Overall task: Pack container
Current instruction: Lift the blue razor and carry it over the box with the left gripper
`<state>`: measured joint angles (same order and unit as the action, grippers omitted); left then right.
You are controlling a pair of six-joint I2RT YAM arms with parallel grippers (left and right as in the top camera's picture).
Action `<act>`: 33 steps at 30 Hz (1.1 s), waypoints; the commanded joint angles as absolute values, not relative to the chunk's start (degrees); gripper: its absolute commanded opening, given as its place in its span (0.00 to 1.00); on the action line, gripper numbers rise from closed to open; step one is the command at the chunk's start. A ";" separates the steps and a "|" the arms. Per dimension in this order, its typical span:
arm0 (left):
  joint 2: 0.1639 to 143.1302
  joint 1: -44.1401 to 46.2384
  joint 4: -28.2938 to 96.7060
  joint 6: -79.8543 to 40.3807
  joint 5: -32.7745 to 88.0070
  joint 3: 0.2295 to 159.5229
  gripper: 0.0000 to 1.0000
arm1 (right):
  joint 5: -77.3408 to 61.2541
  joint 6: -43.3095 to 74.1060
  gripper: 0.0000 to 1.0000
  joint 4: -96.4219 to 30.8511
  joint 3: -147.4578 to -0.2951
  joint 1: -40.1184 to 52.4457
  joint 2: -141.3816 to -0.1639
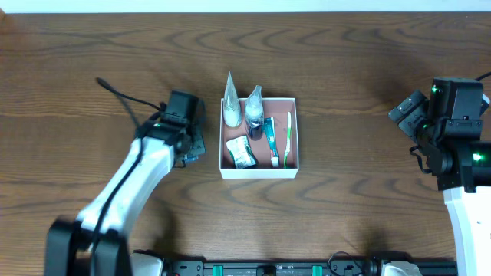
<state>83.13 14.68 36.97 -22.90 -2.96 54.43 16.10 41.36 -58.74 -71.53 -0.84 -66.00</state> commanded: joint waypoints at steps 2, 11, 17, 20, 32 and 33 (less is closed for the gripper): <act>72.29 14.50 37.67 -17.54 5.39 56.07 0.06 | 16.45 40.62 0.99 -58.76 -71.99 -1.10 -66.00; 59.31 22.68 32.95 -17.41 19.81 56.05 0.06 | 16.47 40.62 0.99 -58.76 -71.99 -1.13 -66.00; 65.36 33.12 26.30 -21.15 12.16 56.01 0.06 | 16.45 40.62 0.99 -58.76 -71.99 -1.13 -66.02; 71.46 37.93 21.47 -21.93 9.76 56.01 0.06 | 16.45 40.62 0.99 -58.76 -71.99 -1.10 -66.00; 89.27 45.08 7.66 -25.89 1.61 56.01 0.06 | 16.45 40.62 0.99 -58.76 -71.99 -1.10 -66.00; 89.78 45.10 7.38 -26.37 0.40 56.01 0.06 | 16.47 40.62 0.99 -58.76 -71.99 -1.10 -66.00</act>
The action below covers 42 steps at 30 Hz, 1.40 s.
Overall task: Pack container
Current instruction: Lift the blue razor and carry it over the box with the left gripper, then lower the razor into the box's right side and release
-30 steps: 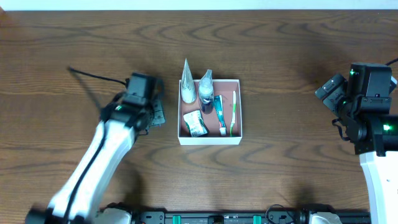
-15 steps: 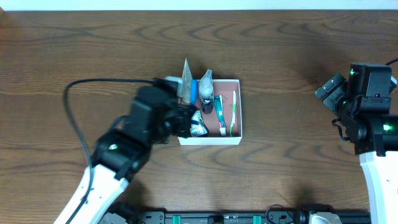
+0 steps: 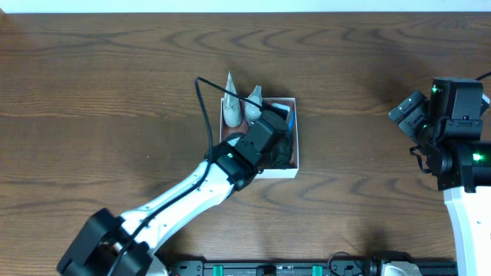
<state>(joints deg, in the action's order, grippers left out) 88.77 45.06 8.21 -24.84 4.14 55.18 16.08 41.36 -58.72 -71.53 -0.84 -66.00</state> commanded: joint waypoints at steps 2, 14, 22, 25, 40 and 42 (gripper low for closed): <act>90.50 45.10 7.31 -27.22 -3.14 56.01 0.06 | 16.47 40.62 0.99 -58.76 -71.99 -1.10 -66.00; 91.77 45.10 6.04 -27.57 -6.92 56.01 0.06 | 16.45 40.62 0.99 -58.76 -71.99 -1.10 -66.00; 95.20 45.10 5.10 -28.86 -6.42 56.01 0.06 | 16.45 40.62 0.99 -58.76 -71.99 -1.10 -66.00; 95.94 45.10 4.51 -28.84 -5.56 56.01 0.06 | 16.47 40.62 0.99 -58.76 -71.99 -1.10 -66.00; 97.95 46.11 1.15 -29.50 -4.91 56.01 0.06 | 16.45 40.62 0.99 -58.76 -71.99 -1.10 -66.00; 97.95 46.11 1.10 -29.50 -4.91 56.01 0.06 | 16.47 40.62 0.99 -58.76 -71.99 -1.10 -66.00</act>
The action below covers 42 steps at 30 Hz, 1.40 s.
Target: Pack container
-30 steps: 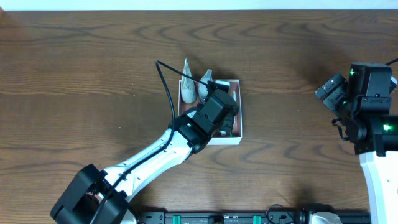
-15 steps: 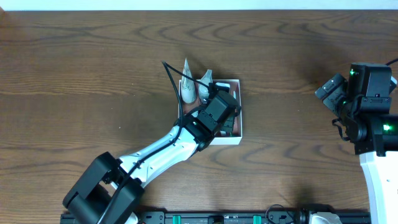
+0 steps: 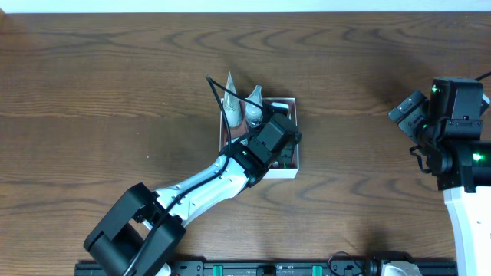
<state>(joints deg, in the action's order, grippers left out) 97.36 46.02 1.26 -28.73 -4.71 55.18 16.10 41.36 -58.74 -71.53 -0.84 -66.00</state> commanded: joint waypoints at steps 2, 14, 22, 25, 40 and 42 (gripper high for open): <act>97.95 46.11 1.15 -29.50 -4.91 56.01 0.06 | 16.47 40.62 0.99 -58.76 -71.99 -1.10 -66.00; 97.95 46.11 1.15 -29.50 -4.91 56.01 0.25 | 16.45 40.62 0.99 -58.76 -71.99 -1.10 -66.00; 96.42 46.11 1.72 -29.21 -4.91 56.03 0.25 | 16.47 40.62 0.99 -58.76 -71.99 -1.10 -66.00; 92.82 46.11 4.23 -28.25 -4.91 56.03 0.27 | 16.47 40.62 0.99 -58.76 -71.99 -1.10 -66.00; 54.39 46.06 37.67 -19.07 -7.55 56.03 0.98 | 16.45 40.62 0.99 -58.76 -71.99 -1.10 -66.00; 49.69 46.06 42.44 -19.07 -7.57 56.03 0.98 | 16.45 40.62 0.99 -58.76 -71.99 -1.10 -66.00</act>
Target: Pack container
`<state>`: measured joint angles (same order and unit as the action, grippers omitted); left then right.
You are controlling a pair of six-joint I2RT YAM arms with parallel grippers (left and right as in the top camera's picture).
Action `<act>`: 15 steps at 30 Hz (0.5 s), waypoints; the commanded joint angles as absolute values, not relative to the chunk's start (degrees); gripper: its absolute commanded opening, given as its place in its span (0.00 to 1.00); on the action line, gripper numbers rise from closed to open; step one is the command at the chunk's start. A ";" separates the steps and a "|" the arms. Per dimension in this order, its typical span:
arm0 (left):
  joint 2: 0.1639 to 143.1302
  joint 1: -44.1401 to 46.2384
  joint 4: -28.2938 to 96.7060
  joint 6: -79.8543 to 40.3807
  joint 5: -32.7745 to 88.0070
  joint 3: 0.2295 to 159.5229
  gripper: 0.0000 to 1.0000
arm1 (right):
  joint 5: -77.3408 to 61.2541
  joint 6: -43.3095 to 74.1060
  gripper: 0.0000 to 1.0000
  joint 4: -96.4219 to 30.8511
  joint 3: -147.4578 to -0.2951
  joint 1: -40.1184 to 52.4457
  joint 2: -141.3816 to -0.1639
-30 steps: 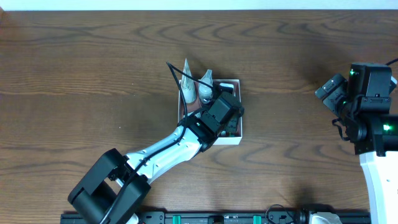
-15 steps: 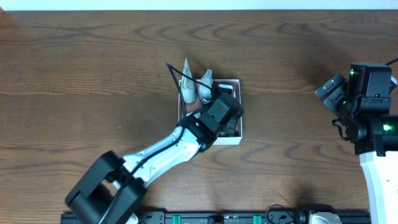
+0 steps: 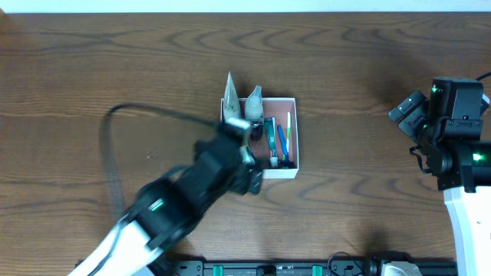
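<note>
A white open box (image 3: 295,170) sits at the table's middle. In it are two clear pouches (image 3: 230,103) at the back, a toothpaste tube (image 3: 269,129), a blue pen-like item (image 3: 281,142) and a green toothbrush (image 3: 288,138). My left gripper (image 3: 247,175) is motion-blurred over the box's front left corner and hides that part. Its fingers cannot be made out. My right gripper (image 3: 405,111) hangs at the far right, well away from the box.
The left arm's black cable (image 3: 115,146) loops over the table to the left of the box. The right arm's base (image 3: 468,192) stands at the right edge. A rail (image 3: 307,268) runs along the front edge.
My left gripper was down inside the box's right half and is now at its front left corner. A blue item now lies between the toothpaste and the toothbrush. The right arm has not moved.
My left gripper stood left of the box, which held pouches, a packet, toothpaste and toothbrush. Then it was over the box's middle, then low in its right half. Now it is back at the corner and a blue item lies in the box.
</note>
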<state>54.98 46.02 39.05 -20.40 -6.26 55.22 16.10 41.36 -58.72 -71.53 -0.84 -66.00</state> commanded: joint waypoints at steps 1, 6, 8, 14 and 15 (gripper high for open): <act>47.59 46.06 44.66 -19.07 -7.55 56.03 0.98 | 16.47 40.62 0.99 -58.76 -71.99 -1.10 -66.00; 39.07 46.06 53.63 -19.11 -7.05 56.01 0.98 | 16.47 40.62 0.99 -58.76 -71.99 -1.10 -66.00; 37.34 46.06 56.90 -19.11 -6.87 56.01 0.98 | 16.47 40.62 0.99 -58.76 -71.99 -1.10 -66.00; 36.60 46.06 64.10 -21.98 -6.46 54.54 0.98 | 16.45 40.62 0.99 -58.76 -71.99 -1.10 -66.00; 36.71 46.06 63.90 -22.39 -6.46 53.58 0.98 | 16.47 40.62 0.99 -58.76 -71.99 -1.10 -66.00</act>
